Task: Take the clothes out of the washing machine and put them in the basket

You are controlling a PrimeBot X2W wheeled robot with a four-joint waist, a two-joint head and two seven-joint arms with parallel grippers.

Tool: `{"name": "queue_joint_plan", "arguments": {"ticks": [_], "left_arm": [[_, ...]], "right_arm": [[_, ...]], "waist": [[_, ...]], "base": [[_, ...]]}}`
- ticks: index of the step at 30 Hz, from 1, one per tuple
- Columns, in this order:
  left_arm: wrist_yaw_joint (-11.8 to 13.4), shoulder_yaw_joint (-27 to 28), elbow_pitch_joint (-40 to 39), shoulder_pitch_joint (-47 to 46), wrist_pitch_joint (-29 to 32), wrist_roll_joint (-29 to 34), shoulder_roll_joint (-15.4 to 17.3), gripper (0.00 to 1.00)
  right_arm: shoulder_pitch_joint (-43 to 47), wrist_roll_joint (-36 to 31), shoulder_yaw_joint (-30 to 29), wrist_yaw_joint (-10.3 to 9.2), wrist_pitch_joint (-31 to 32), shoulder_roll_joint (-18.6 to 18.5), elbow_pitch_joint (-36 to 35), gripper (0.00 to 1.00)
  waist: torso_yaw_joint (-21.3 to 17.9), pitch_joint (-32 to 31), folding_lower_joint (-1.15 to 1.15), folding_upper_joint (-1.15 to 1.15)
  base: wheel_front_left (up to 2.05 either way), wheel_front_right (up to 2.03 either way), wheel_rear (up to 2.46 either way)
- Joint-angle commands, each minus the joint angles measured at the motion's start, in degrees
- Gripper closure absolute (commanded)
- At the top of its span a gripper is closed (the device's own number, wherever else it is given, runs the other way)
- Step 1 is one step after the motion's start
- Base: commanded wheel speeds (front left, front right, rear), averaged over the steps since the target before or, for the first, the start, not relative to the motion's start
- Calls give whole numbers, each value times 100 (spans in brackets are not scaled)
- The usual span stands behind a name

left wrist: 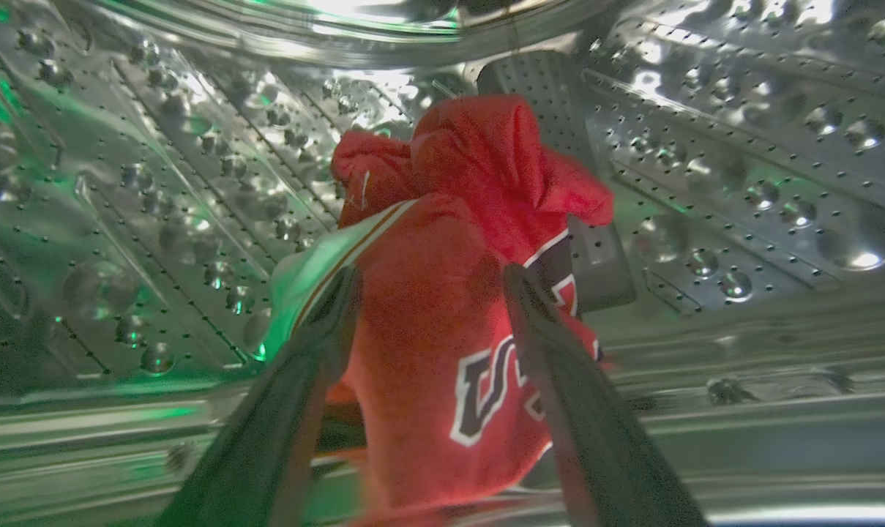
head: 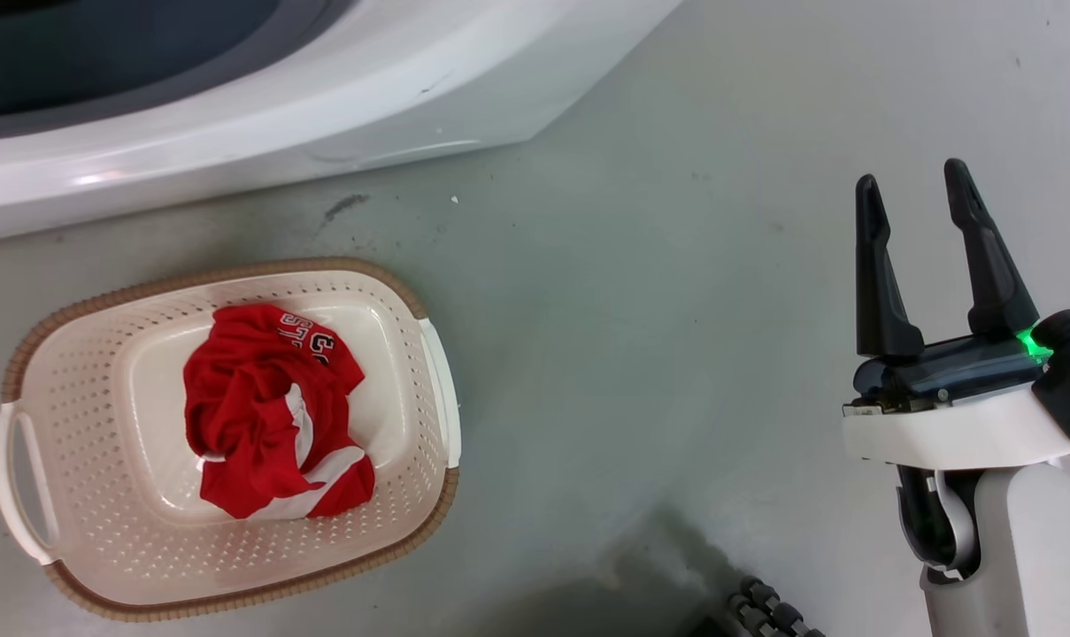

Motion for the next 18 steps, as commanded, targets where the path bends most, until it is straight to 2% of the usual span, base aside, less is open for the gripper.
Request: {"name": "queue_joint_plan", "arguments": {"ticks": [1, 7, 12, 18], "left_arm": [[-10, -25, 55, -187, 238, -11, 36, 0], [-38, -181, 154, -581, 1060, 50, 124, 0], [50, -279, 185, -661, 1267, 85, 141, 0], [74, -344, 220, -493, 1220, 56, 225, 0]], "right_arm": [[-113, 40, 6, -5, -15, 12, -32, 0], [-166, 121, 28, -6, -14, 11, -64, 0], [-184, 155, -21, -6, -14, 11, -85, 0], [-176, 194, 4, -5, -15, 11, -94, 0]], "waist": [[-44, 120, -1, 0], [-136, 314, -1, 0], [-174, 417, -1, 0], [-218, 469, -1, 0]], "base": [[0, 0, 0], [0, 0, 0], [0, 0, 0], [0, 0, 0]]}}
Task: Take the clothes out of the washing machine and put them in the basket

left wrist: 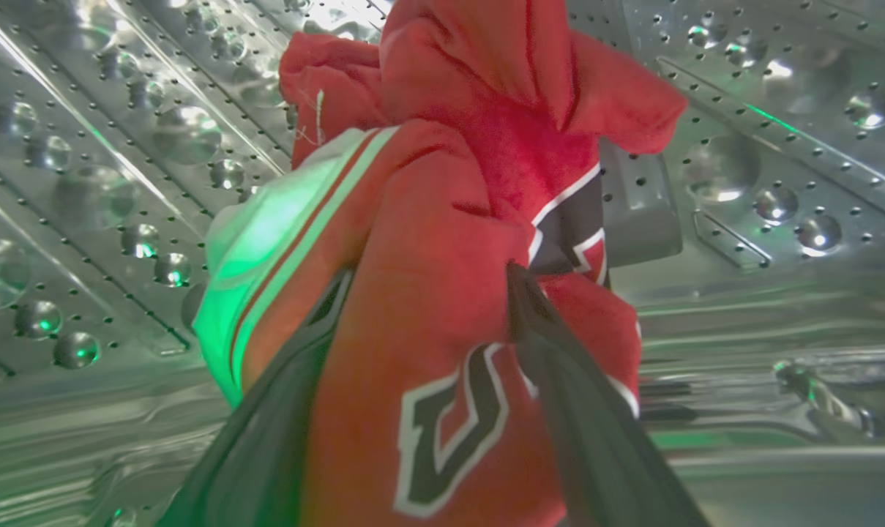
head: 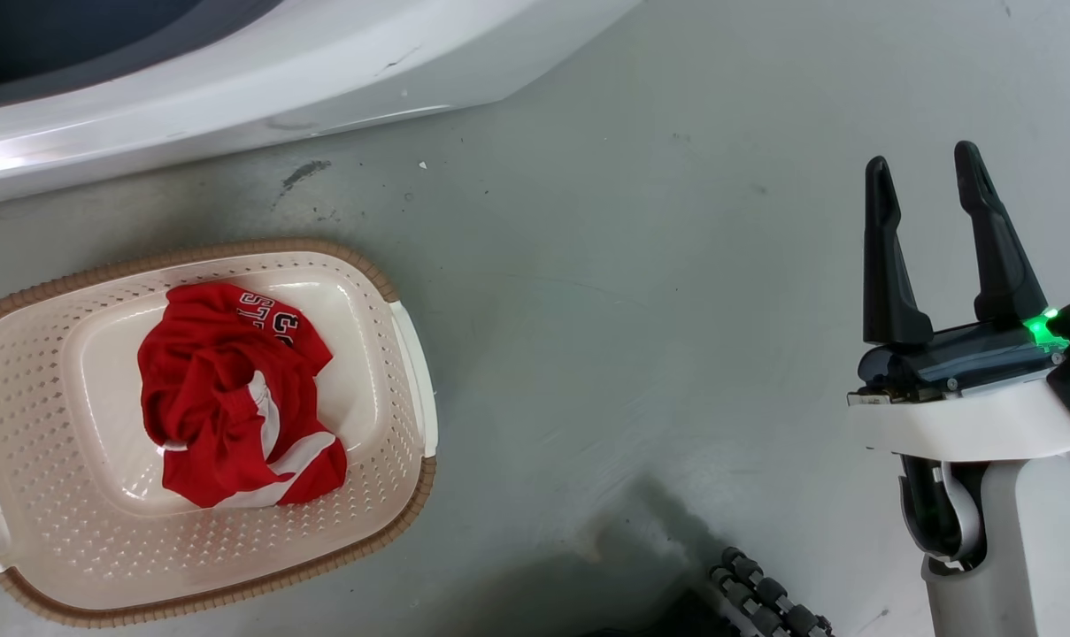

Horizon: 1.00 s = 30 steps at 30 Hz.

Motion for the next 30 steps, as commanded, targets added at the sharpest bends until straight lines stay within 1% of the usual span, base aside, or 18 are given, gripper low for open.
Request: {"name": "queue_joint_plan", "arguments": {"ticks": [1, 3, 4, 5, 10, 11, 18, 23, 30], "left_arm": [[4, -17, 58, 165, -35, -11, 73, 0], [0, -50, 59, 180, -122, -3, 95, 0], [-7, -68, 59, 187, -152, 3, 97, 28], [-15, -73, 50, 189, -217, -11, 101, 100], [-23, -127, 1, 181, -485, -33, 116, 100], [-27, -155, -37, 161, -722, -66, 104, 100], [-22, -190, -55, 317, -1392, -153, 28, 100], [-62, -174, -22, 662, -1945, -282, -111, 100], [-128, -108, 31, 1447, -2704, -548, -337, 100]], "right_arm": [[-56, 24, 9, -5, -16, 10, -19, 0], [-55, 28, -13, -5, -15, 10, -13, 0], [-55, 39, -25, -4, -15, 10, -6, 0], [-59, 44, -32, -4, -15, 10, 2, 0], [-75, 49, -18, -4, -16, 10, 26, 0], [-70, 45, -10, -4, -15, 10, 52, 0], [20, -23, -24, -4, -15, 10, 123, 0], [122, -60, -38, -4, -16, 10, 193, 0], [279, -112, -4, -5, -16, 9, 300, 0]], "waist": [[-13, 12, -1, 0], [-11, 21, -1, 0], [-7, 21, -1, 0], [-3, 21, -1, 0], [10, -14, -1, 0], [18, -77, -1, 0], [56, -346, -1, 0], [133, -697, -1, 0], [256, -1313, -1, 0]], "base": [[0, 0, 0], [0, 0, 0], [0, 0, 0], [0, 0, 0], [0, 0, 0], [0, 0, 0], [0, 0, 0], [0, 0, 0], [0, 0, 0]]}}
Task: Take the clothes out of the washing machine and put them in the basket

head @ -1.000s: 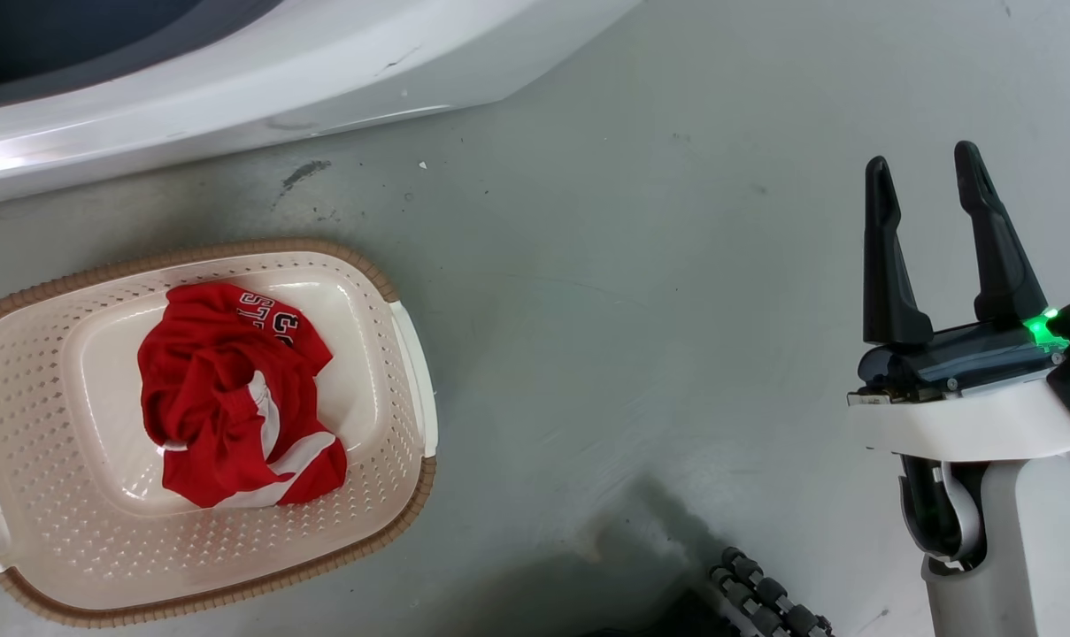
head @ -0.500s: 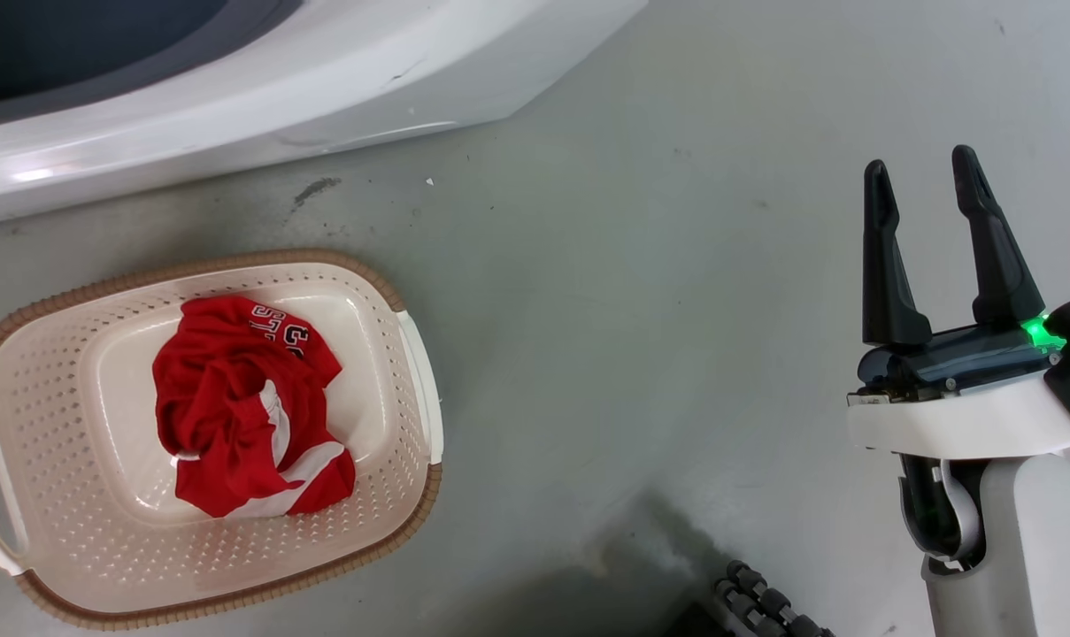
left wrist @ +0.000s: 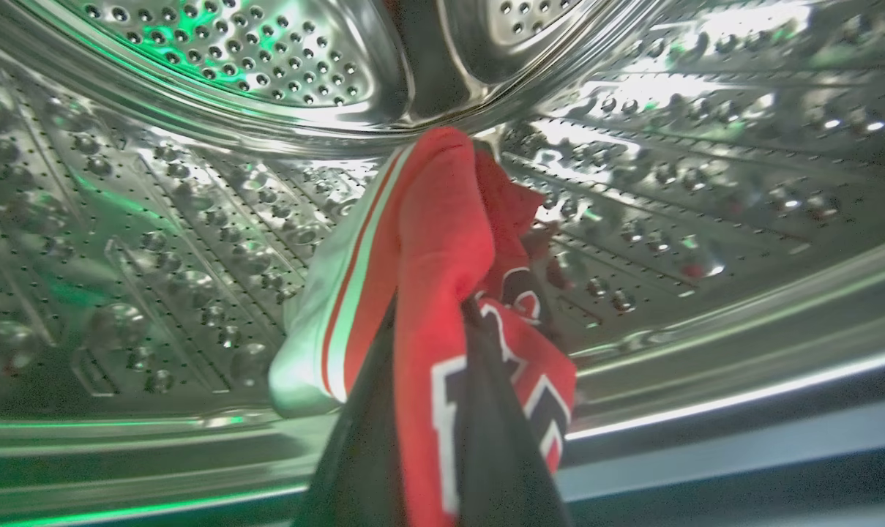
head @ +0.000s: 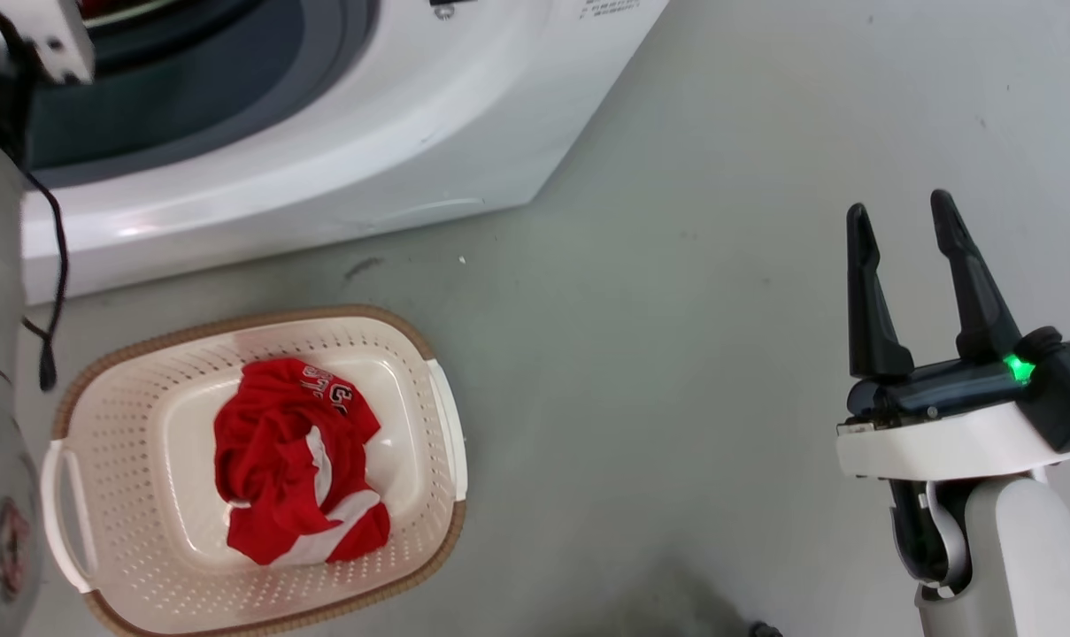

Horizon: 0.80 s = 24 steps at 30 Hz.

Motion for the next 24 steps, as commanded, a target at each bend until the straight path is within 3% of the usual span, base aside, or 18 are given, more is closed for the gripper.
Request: {"name": "queue_joint_plan", "arguments": {"ticks": [1, 8, 14, 24], "left_arm": [[-25, 40, 10, 160, -146, -84, -41, 100], [-74, 4, 25, 1063, -931, -312, -300, 100], [-73, -104, -264, 1956, -1254, -528, -544, 100], [-76, -272, -2175, 3935, -1286, -811, -744, 100]], "right_arm": [[74, -25, 10, -4, -14, 7, 33, 0], [382, -168, 12, -5, -14, 7, 124, 0], [692, -328, -8, -5, -14, 7, 207, 0], [1205, -498, -36, -4, -14, 7, 308, 0]], "waist": [[87, -280, 0, 0], [260, -905, 0, 0], [445, -1452, 0, 0], [801, -2334, 0, 0]], "base": [[0, 0, 0], [0, 0, 0], [0, 0, 0], [0, 0, 0]]}}
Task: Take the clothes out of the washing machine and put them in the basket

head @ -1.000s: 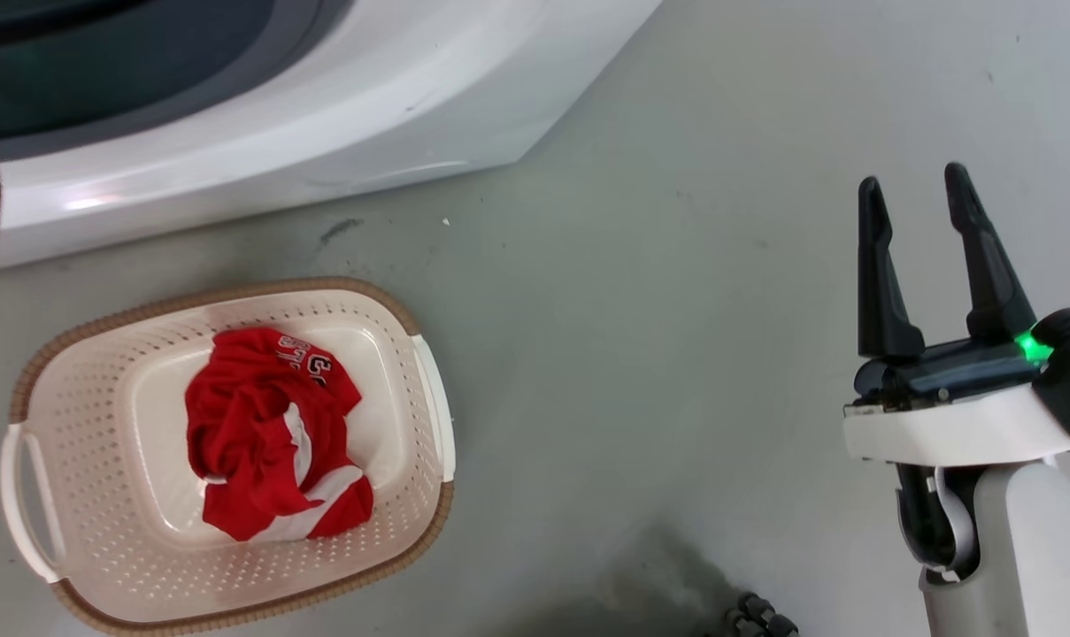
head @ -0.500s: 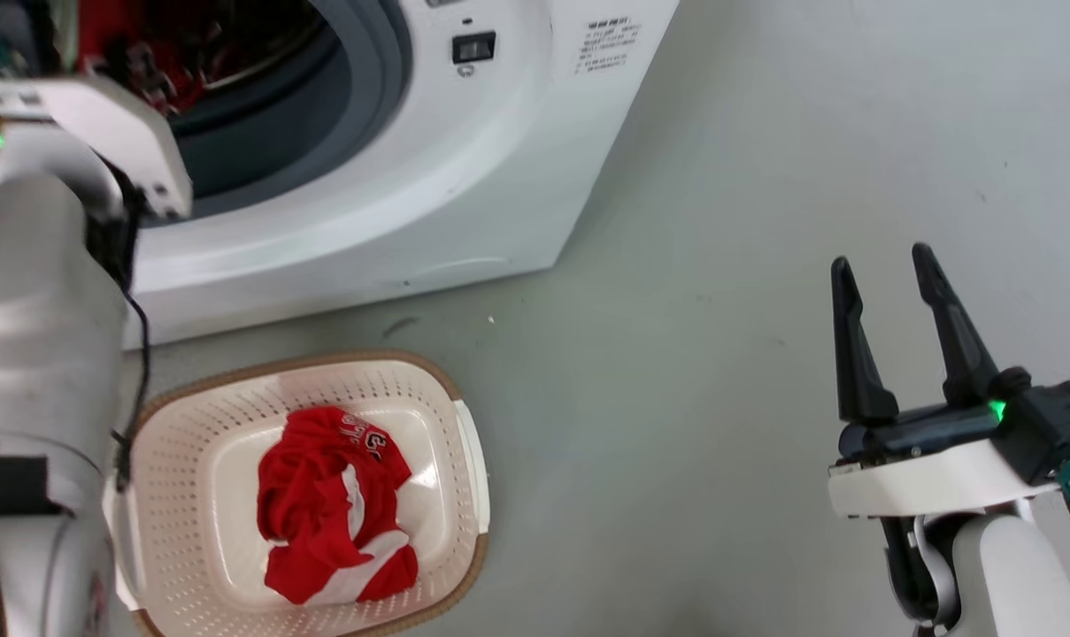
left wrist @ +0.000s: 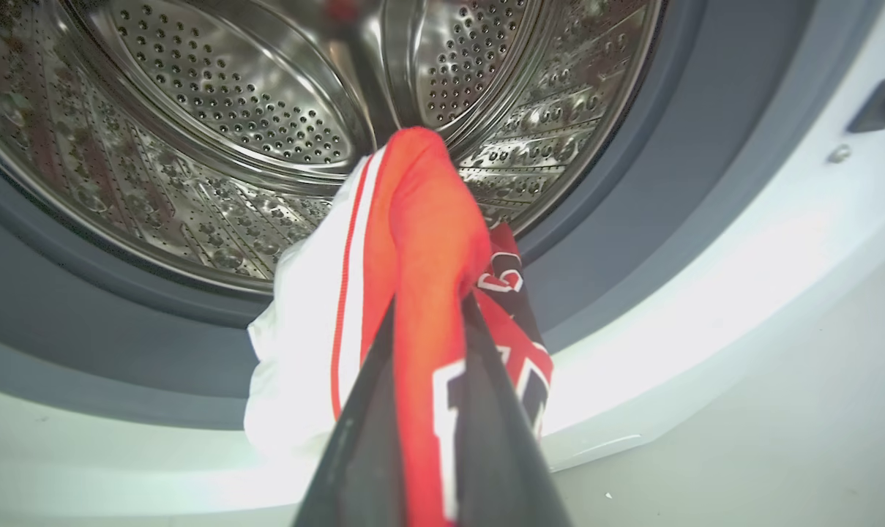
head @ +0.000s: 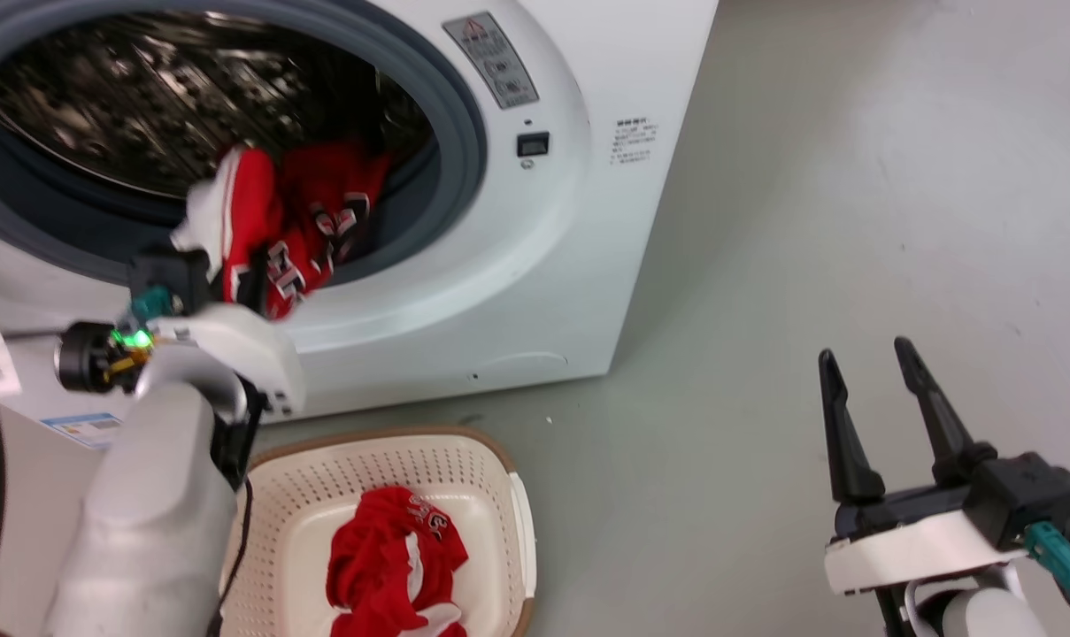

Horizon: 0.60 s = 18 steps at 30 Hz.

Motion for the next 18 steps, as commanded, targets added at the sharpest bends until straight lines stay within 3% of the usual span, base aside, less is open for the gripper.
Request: {"name": "queue_joint_plan", "arguments": {"ticks": [1, 18], "left_arm": [[-1, -28, -261, 275, -28, 6, -36, 100], [306, -291, -2784, 2990, 257, -11, -208, 100]], "right_arm": [[132, -35, 3, -4, -15, 7, 21, 0], [774, -94, 30, -4, -15, 7, 118, 0]], "waist": [[192, -321, 1, 0], [454, -1200, 1, 0]], "base": [[0, 0, 0], [0, 0, 0]]}}
